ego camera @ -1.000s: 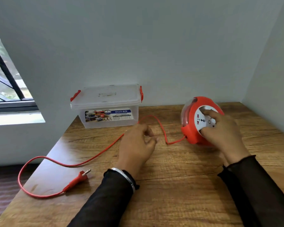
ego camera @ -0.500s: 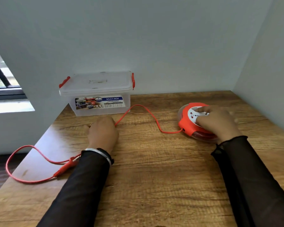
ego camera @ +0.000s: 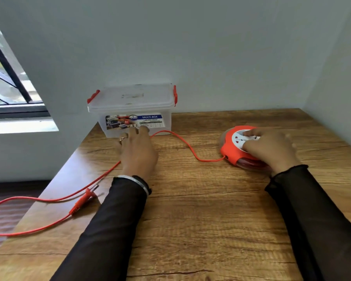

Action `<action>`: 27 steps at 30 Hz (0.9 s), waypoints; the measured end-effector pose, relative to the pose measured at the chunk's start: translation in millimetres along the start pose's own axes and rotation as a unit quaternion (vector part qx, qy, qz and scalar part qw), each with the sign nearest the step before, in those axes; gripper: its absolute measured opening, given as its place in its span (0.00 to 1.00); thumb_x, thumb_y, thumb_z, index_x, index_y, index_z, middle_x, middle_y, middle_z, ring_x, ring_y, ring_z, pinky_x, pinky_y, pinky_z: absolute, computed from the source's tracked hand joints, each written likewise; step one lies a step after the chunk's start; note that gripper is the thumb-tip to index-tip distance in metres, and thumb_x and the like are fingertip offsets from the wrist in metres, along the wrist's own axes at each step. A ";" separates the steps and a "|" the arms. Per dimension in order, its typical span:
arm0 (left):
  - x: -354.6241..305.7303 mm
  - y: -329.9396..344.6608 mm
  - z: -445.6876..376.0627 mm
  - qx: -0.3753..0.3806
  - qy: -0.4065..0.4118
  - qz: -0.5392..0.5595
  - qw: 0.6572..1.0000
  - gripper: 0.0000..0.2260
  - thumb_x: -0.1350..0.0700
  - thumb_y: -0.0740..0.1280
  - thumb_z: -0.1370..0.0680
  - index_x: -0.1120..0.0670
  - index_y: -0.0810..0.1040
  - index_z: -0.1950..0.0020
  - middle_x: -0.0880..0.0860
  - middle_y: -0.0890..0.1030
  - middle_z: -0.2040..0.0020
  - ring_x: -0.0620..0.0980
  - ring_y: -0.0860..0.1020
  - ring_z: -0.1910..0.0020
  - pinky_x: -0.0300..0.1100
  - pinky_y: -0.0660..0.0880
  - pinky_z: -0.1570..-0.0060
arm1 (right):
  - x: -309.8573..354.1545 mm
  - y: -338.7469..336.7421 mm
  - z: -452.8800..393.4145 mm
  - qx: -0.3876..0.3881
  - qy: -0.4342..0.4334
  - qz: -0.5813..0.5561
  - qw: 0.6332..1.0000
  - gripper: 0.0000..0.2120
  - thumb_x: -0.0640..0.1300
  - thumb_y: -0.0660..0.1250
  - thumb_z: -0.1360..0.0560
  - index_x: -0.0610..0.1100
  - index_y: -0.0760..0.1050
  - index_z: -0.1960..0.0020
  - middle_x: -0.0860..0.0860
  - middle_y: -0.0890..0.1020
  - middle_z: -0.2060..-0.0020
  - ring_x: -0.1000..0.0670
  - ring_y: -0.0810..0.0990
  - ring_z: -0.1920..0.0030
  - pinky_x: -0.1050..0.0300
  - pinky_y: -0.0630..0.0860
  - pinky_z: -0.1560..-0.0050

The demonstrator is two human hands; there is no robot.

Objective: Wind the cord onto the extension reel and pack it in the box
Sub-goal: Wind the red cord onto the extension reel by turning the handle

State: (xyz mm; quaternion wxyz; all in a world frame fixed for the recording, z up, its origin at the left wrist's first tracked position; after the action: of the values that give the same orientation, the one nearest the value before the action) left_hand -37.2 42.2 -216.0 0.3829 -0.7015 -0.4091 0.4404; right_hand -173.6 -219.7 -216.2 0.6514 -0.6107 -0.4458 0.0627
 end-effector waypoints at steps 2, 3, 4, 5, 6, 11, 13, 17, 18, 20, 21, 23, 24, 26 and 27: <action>-12.7 3.0 6.5 -0.028 0.066 0.020 0.997 0.19 0.61 0.63 0.28 0.52 0.72 0.37 0.56 0.75 0.40 0.60 0.73 0.40 0.55 0.65 0.39 | 4.4 2.7 1.5 -0.005 -0.006 -0.003 1.000 0.20 0.54 0.68 0.32 0.60 0.77 0.40 0.48 0.76 0.36 0.40 0.68 0.35 0.47 0.65 0.36; -18.5 4.6 10.1 -0.035 0.101 0.048 0.993 0.16 0.60 0.63 0.27 0.52 0.74 0.40 0.54 0.76 0.43 0.57 0.75 0.43 0.53 0.68 0.41 | 6.1 3.8 2.2 -0.009 -0.009 -0.004 1.000 0.20 0.54 0.68 0.33 0.60 0.77 0.40 0.48 0.76 0.37 0.40 0.68 0.35 0.47 0.65 0.37; -24.7 5.5 13.8 -0.034 0.134 0.101 0.985 0.12 0.59 0.63 0.26 0.52 0.75 0.44 0.53 0.78 0.47 0.53 0.76 0.47 0.49 0.71 0.45 | 7.9 4.7 2.9 -0.012 -0.012 -0.007 1.000 0.21 0.54 0.69 0.33 0.59 0.77 0.40 0.48 0.77 0.37 0.40 0.69 0.36 0.47 0.66 0.38; -31.8 6.0 18.4 -0.016 0.156 0.171 0.973 0.07 0.57 0.65 0.26 0.51 0.76 0.49 0.51 0.79 0.52 0.48 0.77 0.52 0.45 0.73 0.51 | 9.5 5.8 3.7 -0.013 -0.015 -0.015 1.000 0.21 0.54 0.69 0.34 0.59 0.77 0.40 0.48 0.77 0.38 0.40 0.70 0.36 0.47 0.67 0.38; -40.2 7.9 24.5 0.023 0.171 0.244 0.954 0.02 0.56 0.67 0.26 0.49 0.77 0.55 0.49 0.80 0.59 0.42 0.77 0.59 0.40 0.73 0.58 | 11.0 7.1 4.5 -0.013 -0.021 -0.029 0.999 0.22 0.54 0.69 0.34 0.58 0.77 0.40 0.48 0.78 0.39 0.40 0.71 0.37 0.46 0.68 0.38; -85.3 37.8 71.0 0.345 0.095 0.451 0.818 0.10 0.49 0.69 0.24 0.52 0.77 0.63 0.49 0.81 0.72 0.44 0.77 0.78 0.36 0.73 0.78 | 26.0 6.6 12.2 -0.047 -0.053 -0.139 0.988 0.27 0.53 0.70 0.36 0.54 0.74 0.37 0.46 0.79 0.42 0.40 0.74 0.40 0.45 0.73 0.42; -94.9 44.5 79.8 0.382 0.049 0.508 0.771 0.09 0.49 0.68 0.23 0.53 0.75 0.59 0.51 0.81 0.67 0.45 0.78 0.77 0.38 0.75 0.77 | 36.0 6.0 17.8 -0.080 -0.076 -0.183 0.977 0.28 0.54 0.69 0.35 0.55 0.72 0.35 0.45 0.78 0.42 0.42 0.75 0.42 0.46 0.74 0.43; -92.4 37.9 69.9 0.238 0.065 0.640 0.728 0.08 0.56 0.73 0.27 0.47 0.77 0.51 0.52 0.83 0.54 0.48 0.84 0.61 0.44 0.81 0.65 | 49.5 10.2 29.9 -0.089 -0.094 -0.306 0.943 0.27 0.52 0.69 0.32 0.56 0.67 0.35 0.46 0.77 0.45 0.45 0.77 0.47 0.55 0.75 0.56; -89.5 35.4 67.4 0.201 0.088 0.646 0.731 0.10 0.56 0.74 0.28 0.45 0.78 0.51 0.51 0.84 0.53 0.49 0.84 0.56 0.45 0.81 0.60 | 50.9 11.9 31.6 -0.073 -0.090 -0.346 0.931 0.25 0.52 0.69 0.31 0.56 0.66 0.36 0.46 0.78 0.45 0.47 0.79 0.48 0.59 0.75 0.60; -85.2 33.2 62.8 0.144 0.119 0.627 0.757 0.10 0.57 0.73 0.28 0.45 0.79 0.50 0.50 0.85 0.53 0.50 0.84 0.54 0.47 0.81 0.55 | 52.9 14.6 34.6 -0.031 -0.068 -0.423 0.903 0.23 0.50 0.69 0.29 0.55 0.63 0.39 0.48 0.79 0.45 0.52 0.81 0.52 0.64 0.75 0.67; -83.3 32.4 60.1 0.124 0.127 0.618 0.766 0.09 0.57 0.73 0.27 0.46 0.79 0.49 0.50 0.85 0.53 0.49 0.84 0.55 0.47 0.81 0.56 | 53.6 15.5 35.1 -0.017 -0.062 -0.440 0.896 0.22 0.50 0.69 0.28 0.54 0.62 0.39 0.48 0.79 0.47 0.53 0.81 0.54 0.66 0.74 0.68; -79.6 30.2 54.1 0.102 0.139 0.615 0.770 0.09 0.57 0.71 0.25 0.47 0.79 0.47 0.50 0.85 0.55 0.48 0.84 0.57 0.46 0.81 0.56 | 54.7 14.6 35.4 -0.014 -0.079 -0.411 0.908 0.22 0.53 0.69 0.28 0.53 0.62 0.40 0.51 0.79 0.52 0.57 0.81 0.57 0.69 0.73 0.69; -76.0 28.8 50.0 0.092 0.144 0.609 0.775 0.09 0.56 0.70 0.25 0.45 0.78 0.46 0.48 0.84 0.55 0.47 0.83 0.57 0.46 0.81 0.56 | 54.9 11.8 35.7 -0.029 -0.103 -0.380 0.919 0.21 0.55 0.69 0.28 0.53 0.64 0.41 0.53 0.79 0.56 0.60 0.79 0.59 0.71 0.72 0.69; -66.0 23.4 39.5 0.070 0.152 0.592 0.788 0.10 0.51 0.67 0.24 0.40 0.75 0.45 0.45 0.84 0.54 0.46 0.83 0.56 0.44 0.81 0.56 | 54.5 3.1 35.4 -0.075 -0.175 -0.306 0.933 0.17 0.55 0.69 0.28 0.51 0.68 0.43 0.54 0.77 0.59 0.61 0.77 0.61 0.73 0.69 0.67; -60.2 20.3 34.5 0.062 0.154 0.585 0.794 0.10 0.50 0.65 0.23 0.39 0.74 0.43 0.43 0.83 0.52 0.44 0.82 0.55 0.40 0.80 0.58 | 54.9 -0.2 35.3 -0.090 -0.215 -0.261 0.937 0.15 0.51 0.69 0.27 0.50 0.70 0.43 0.54 0.77 0.56 0.60 0.76 0.58 0.73 0.69 0.63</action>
State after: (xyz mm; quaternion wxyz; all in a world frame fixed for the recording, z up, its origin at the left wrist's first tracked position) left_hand -81.2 -14.1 -226.9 0.1526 -0.8405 0.1714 0.4909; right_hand -164.3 -159.2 -193.4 0.4753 -0.5013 -0.7228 -0.0198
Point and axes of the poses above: each hand's wrist, its own z-axis away from the middle knuckle, its own y-axis out of the palm, x = y × z, the point moved 3 cm from there along -z, towards the middle knuckle
